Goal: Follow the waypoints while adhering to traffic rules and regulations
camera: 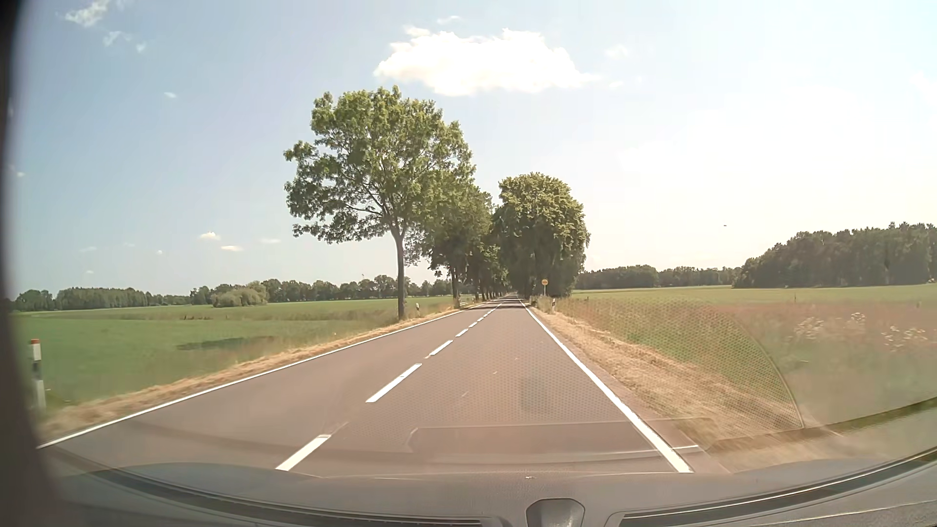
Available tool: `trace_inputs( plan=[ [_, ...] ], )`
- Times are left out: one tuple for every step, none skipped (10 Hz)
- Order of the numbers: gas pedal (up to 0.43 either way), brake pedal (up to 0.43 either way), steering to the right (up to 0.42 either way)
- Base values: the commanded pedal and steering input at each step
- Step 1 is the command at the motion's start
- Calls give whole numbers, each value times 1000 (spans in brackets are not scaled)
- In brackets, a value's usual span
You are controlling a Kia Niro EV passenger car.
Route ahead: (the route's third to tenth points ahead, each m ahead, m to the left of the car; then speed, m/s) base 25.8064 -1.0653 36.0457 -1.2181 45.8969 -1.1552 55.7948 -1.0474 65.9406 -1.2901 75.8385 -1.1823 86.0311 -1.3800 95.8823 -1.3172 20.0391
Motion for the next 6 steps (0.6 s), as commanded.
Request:
trace_inputs(
  plan=[
    [591, 6, -2],
    [591, 6, -2],
    [571, 6, -1],
    [571, 6, 0],
    [559, 6, 0],
    [551, 6, 0]
  ],
)
